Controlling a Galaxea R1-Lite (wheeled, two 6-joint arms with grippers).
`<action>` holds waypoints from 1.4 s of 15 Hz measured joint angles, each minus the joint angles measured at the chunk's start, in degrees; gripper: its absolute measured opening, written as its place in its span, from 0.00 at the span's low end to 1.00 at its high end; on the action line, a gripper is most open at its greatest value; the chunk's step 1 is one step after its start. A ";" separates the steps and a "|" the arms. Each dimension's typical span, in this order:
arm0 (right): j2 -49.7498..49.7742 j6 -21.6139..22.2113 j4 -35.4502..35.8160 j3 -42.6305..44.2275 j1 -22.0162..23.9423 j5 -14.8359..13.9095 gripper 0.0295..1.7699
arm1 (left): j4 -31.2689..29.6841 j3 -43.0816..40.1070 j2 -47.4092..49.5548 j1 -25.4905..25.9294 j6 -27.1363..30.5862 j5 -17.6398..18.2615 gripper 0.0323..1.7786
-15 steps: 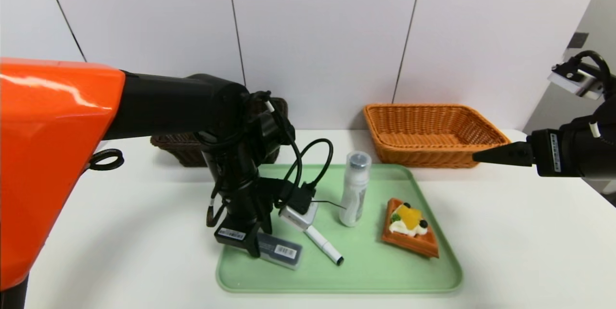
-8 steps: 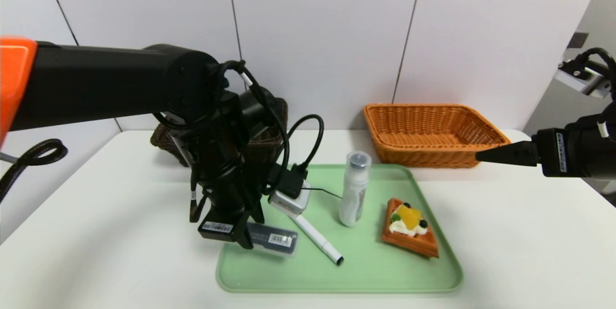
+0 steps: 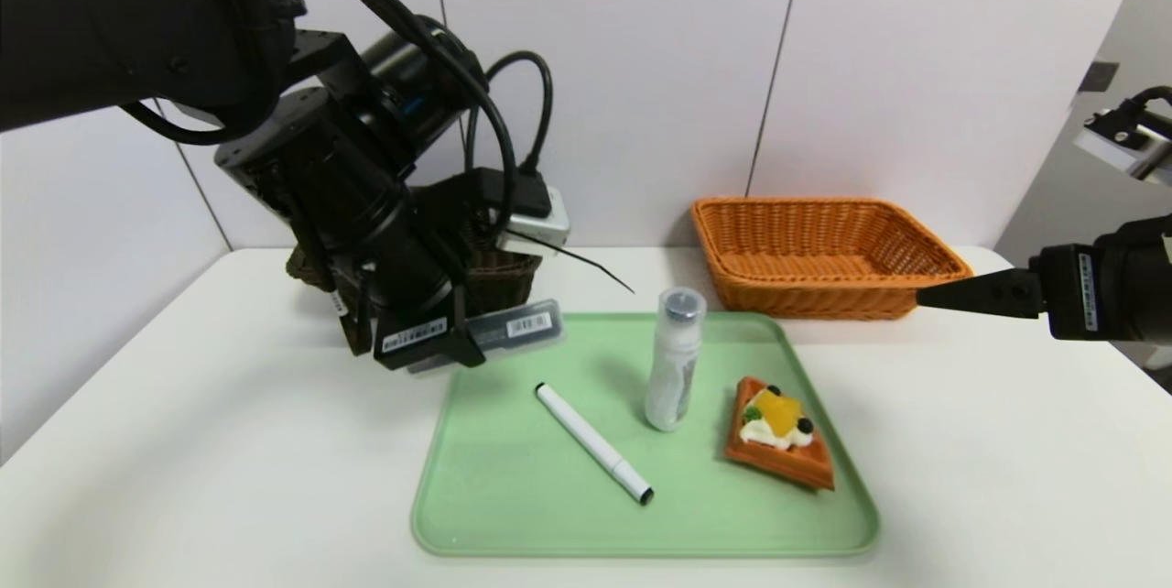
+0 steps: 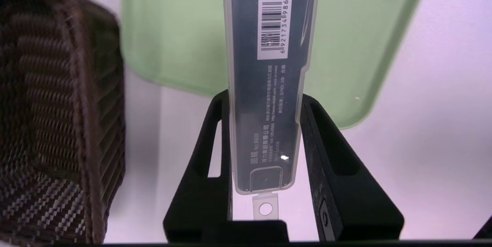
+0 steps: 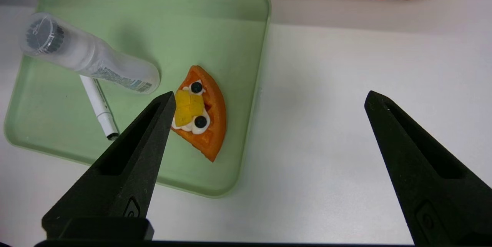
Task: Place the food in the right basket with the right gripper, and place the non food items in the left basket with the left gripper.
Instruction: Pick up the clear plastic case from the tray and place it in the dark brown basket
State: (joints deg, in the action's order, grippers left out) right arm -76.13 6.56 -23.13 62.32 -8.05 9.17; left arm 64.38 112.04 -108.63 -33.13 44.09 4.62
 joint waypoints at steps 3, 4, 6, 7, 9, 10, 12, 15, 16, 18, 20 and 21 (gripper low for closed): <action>0.48 -0.09 0.12 -0.74 0.72 0.06 0.96 | -4.66 0.94 0.52 4.91 -0.38 -0.66 0.30; 0.59 -0.12 0.20 -1.07 0.80 0.09 0.96 | -7.33 0.99 0.50 6.90 -0.07 -0.66 0.30; 0.66 -0.17 0.23 -1.52 0.89 0.06 0.96 | -12.64 1.05 0.23 10.01 0.67 -0.68 0.30; 0.67 -0.12 0.23 -1.66 0.91 0.09 0.96 | -15.32 1.10 0.06 11.08 0.89 -0.68 0.30; 0.66 -0.12 0.26 -1.95 1.02 0.06 0.96 | -19.54 1.13 -0.33 12.35 1.02 -0.66 0.30; 0.66 -0.11 0.33 -2.12 1.02 0.06 0.96 | -21.27 1.11 -0.71 12.82 1.07 -0.71 0.30; 0.61 -0.11 0.30 -2.43 1.00 0.12 0.96 | -24.06 1.11 -1.73 13.76 1.24 -1.76 0.30; 0.55 -0.06 0.28 -3.12 1.00 0.17 0.96 | -28.31 1.07 -4.05 15.71 1.29 -3.74 0.30; 0.50 -0.04 0.30 -3.28 0.98 0.20 0.96 | -28.81 1.07 -5.03 16.46 1.27 -3.94 0.30; 0.37 -0.06 0.37 -3.63 0.98 0.22 0.96 | -29.03 1.07 -6.94 17.87 1.24 -3.96 0.30; 0.22 -0.09 0.44 -3.80 0.96 0.26 0.96 | -29.90 1.10 -8.96 19.44 1.13 -4.00 0.30; 0.17 -0.09 0.41 -3.85 0.96 0.26 0.96 | -30.95 1.13 -10.00 20.24 0.98 -4.32 0.30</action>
State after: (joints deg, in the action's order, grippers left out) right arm -75.96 6.47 -22.71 58.47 -7.08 9.42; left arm 33.43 113.18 -118.63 -12.90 45.07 0.30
